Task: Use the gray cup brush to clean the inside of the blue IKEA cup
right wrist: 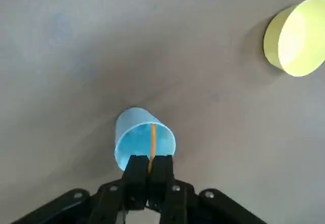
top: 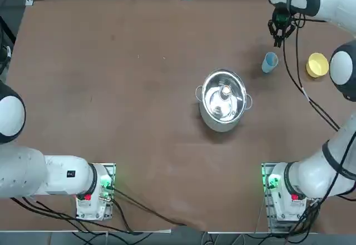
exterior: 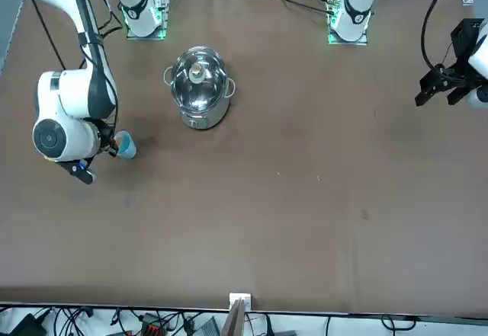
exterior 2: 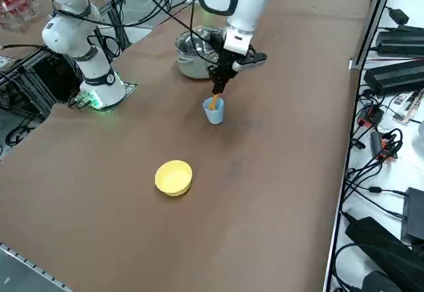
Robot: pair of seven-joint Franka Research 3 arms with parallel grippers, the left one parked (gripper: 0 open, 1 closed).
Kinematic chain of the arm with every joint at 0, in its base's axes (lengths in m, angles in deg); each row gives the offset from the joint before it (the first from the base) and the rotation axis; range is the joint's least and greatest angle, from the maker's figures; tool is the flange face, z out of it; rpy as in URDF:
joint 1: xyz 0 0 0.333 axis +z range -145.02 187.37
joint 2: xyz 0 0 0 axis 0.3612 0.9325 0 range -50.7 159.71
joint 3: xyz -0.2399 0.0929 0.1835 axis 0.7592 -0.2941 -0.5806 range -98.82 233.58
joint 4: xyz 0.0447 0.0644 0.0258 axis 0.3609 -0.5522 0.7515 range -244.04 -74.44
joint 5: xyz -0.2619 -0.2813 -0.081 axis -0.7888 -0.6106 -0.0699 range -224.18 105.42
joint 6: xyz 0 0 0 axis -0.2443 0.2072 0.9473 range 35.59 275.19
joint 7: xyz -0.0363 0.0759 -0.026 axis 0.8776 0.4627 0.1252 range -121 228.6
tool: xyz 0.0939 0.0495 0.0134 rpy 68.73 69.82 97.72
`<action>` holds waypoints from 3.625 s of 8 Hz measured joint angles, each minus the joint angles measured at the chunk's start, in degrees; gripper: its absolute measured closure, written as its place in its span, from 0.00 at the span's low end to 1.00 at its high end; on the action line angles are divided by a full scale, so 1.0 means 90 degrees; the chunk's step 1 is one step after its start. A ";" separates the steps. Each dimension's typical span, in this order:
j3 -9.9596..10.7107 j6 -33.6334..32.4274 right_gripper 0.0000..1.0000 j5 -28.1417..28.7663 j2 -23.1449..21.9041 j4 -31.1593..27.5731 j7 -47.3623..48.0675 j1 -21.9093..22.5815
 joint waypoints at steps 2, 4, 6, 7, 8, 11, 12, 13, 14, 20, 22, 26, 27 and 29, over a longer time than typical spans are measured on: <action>-0.0023 -0.0004 0.96 0.0047 0.0142 0.0323 0.0001 0.0017; -0.0042 -0.0096 0.96 0.0067 0.0152 0.0554 0.0000 0.0051; -0.0025 -0.0597 0.96 0.0057 0.0104 0.0918 -0.0065 0.0037; 0.0000 -0.1049 0.96 0.0019 0.0053 0.1114 -0.0202 0.0006; 0.0062 -0.1361 0.96 -0.0099 -0.0009 0.1227 -0.0401 -0.0034; 0.0502 -0.1618 0.96 -0.0811 -0.0078 0.1281 -0.1112 -0.0171; 0.0556 -0.1541 0.96 -0.1156 -0.0007 0.1201 -0.1164 -0.0251; 0.0570 -0.1251 0.96 -0.1491 0.0099 0.1051 -0.1168 -0.0348; 0.0581 -0.0741 0.96 -0.1803 0.0201 0.0798 -0.1168 -0.0486; 0.0602 0.0871 0.96 -0.2967 0.0473 -0.0259 -0.1156 -0.1095; 0.0602 0.0900 0.96 -0.3019 0.0586 -0.0268 -0.1028 -0.1099; 0.0601 0.0974 0.96 -0.3133 0.0864 -0.0273 -0.0665 -0.1100; 0.0601 0.0974 0.96 -0.3135 0.0868 -0.0272 -0.0650 -0.1099; 0.0598 0.0935 0.94 -0.3373 0.0876 -0.0275 -0.0634 -0.1091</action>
